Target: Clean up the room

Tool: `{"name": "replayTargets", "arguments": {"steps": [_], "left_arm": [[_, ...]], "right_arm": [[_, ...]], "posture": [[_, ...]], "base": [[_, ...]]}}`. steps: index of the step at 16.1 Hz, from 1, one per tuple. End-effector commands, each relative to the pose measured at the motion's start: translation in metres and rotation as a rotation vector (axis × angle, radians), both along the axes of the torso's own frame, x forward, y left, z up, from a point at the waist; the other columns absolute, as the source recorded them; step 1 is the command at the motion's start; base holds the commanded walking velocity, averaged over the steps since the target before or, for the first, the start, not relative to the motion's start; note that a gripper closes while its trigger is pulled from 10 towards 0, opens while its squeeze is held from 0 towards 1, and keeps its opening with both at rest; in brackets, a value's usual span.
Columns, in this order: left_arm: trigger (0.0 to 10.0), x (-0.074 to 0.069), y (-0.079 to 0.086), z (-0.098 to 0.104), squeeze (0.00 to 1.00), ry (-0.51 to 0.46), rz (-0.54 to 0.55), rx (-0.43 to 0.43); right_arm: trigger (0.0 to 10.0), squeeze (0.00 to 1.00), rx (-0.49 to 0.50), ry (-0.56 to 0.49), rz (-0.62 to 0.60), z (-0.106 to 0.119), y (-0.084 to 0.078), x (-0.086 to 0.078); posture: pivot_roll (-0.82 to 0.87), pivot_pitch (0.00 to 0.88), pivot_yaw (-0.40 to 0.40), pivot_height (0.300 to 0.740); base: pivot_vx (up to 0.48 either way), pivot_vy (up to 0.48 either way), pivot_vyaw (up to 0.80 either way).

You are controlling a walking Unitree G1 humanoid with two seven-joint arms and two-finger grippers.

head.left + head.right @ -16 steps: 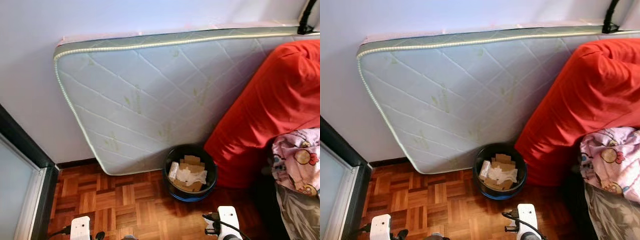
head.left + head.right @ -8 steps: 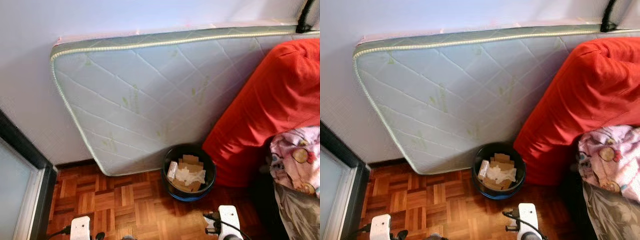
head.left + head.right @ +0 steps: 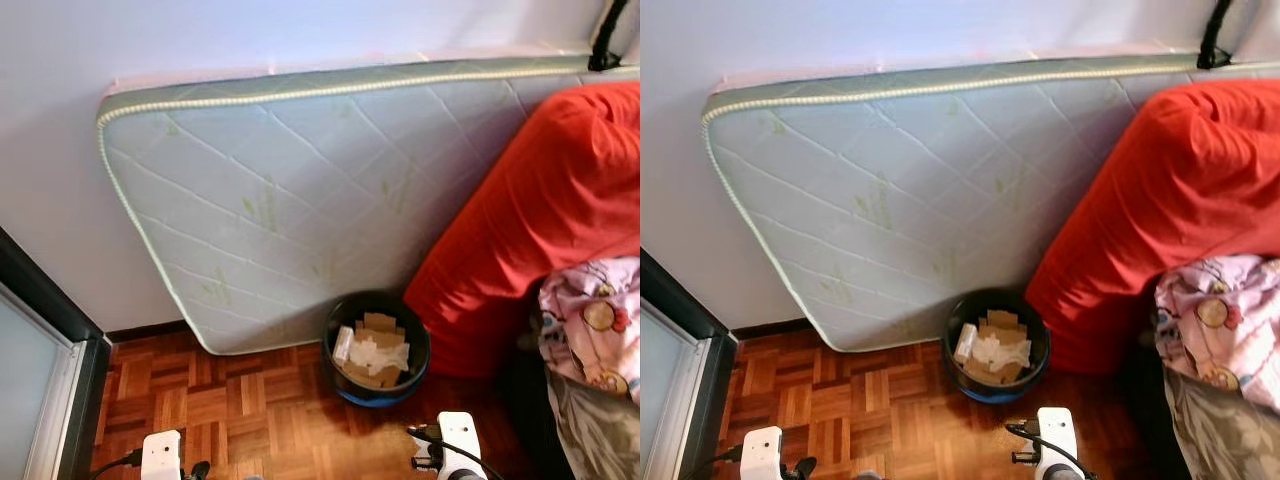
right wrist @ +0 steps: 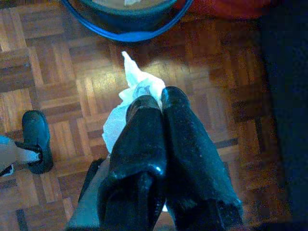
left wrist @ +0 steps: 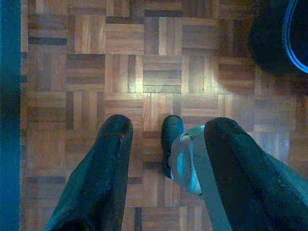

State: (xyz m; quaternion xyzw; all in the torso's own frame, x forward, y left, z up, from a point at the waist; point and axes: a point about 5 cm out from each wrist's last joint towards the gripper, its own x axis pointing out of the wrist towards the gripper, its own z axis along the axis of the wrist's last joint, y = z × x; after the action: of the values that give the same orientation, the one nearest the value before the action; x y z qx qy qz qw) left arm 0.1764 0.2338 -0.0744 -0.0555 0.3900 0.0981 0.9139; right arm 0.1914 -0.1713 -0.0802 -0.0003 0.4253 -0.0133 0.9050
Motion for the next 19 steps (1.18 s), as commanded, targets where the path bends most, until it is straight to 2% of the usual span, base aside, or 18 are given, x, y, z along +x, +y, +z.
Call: {"name": "replayTargets", "arguments": {"steps": [1,19], "left_arm": [[10.0,-0.0054,0.0006,-0.0027,0.0,0.023,-0.006,0.004],[10.0,-0.0066,-0.0005,-0.0032,0.0,0.019,-0.014,0.002]], "right_arm": [[10.0,0.0,0.003,0.014,-0.012,-0.0022,-0.0006,-0.0042],[10.0,0.0,0.004,0.011,0.006,-0.0023,-0.0013,-0.0048]], "posture": [[0.1,0.1,-0.037,0.697],[0.09,0.051,-0.031,0.697]], "base": [[0.266,0.0,0.0],[0.28,0.0,0.0]]}}
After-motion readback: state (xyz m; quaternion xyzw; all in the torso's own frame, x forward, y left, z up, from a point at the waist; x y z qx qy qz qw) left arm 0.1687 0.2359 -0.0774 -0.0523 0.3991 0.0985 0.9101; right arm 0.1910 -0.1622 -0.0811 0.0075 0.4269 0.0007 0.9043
